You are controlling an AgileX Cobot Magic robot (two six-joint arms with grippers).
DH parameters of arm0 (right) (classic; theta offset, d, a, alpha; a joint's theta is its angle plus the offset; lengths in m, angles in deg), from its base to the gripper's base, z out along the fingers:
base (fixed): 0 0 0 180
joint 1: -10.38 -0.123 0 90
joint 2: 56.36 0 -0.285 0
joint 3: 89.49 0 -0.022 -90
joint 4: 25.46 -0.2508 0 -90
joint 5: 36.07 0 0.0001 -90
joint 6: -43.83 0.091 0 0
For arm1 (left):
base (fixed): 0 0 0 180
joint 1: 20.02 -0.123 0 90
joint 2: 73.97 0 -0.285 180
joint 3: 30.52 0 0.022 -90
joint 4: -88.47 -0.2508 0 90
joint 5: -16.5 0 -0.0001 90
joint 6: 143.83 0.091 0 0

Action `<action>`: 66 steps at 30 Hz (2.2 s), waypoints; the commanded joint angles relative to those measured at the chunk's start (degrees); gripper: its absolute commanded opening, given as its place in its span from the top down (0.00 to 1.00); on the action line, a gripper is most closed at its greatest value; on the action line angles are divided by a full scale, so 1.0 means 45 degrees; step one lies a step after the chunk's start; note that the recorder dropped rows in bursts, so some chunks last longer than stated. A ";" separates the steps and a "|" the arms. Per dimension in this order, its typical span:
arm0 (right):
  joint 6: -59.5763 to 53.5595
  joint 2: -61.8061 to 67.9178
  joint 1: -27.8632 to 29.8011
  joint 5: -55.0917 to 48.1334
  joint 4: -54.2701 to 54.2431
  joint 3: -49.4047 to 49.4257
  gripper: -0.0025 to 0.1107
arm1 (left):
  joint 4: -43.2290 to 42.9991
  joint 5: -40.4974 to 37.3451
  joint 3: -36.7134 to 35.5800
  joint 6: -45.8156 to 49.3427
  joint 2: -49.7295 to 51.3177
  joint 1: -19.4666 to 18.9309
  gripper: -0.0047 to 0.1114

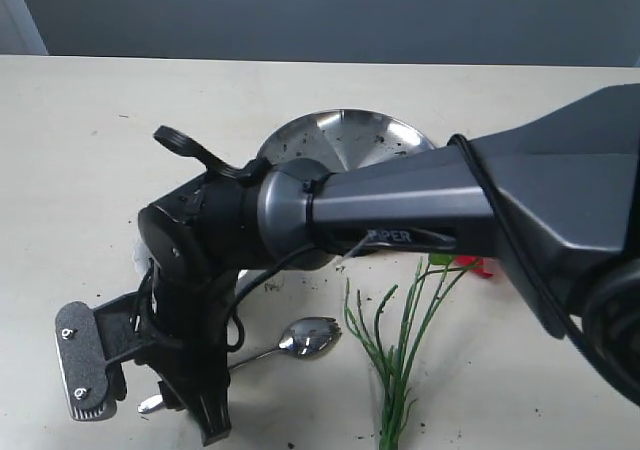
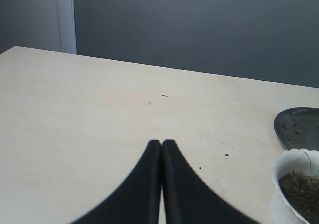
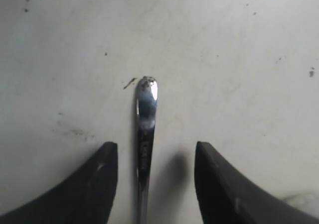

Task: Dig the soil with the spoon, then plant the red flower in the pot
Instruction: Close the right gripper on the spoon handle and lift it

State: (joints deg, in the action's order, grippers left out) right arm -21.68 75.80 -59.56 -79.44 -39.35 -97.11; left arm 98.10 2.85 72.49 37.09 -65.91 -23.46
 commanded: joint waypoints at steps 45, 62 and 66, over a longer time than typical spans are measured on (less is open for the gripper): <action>0.1954 0.0607 -0.0635 -0.1039 0.3280 -0.1350 0.61 | 0.0112 -0.0019 -0.0049 -0.0076 -0.0062 0.0031 0.96; 0.3160 0.0194 -0.0995 -0.4348 0.3302 -0.3830 0.61 | 0.0112 -0.0019 -0.0049 -0.0076 -0.0062 0.0031 0.96; 0.3160 0.0194 -0.0995 -0.4702 0.2395 -0.3830 0.61 | 0.0112 -0.0019 -0.0049 -0.0076 -0.0062 0.0031 0.96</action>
State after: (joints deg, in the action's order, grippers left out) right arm -7.66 76.99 -64.05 -99.38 -25.46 -114.08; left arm 98.10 2.85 72.49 37.09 -65.91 -23.46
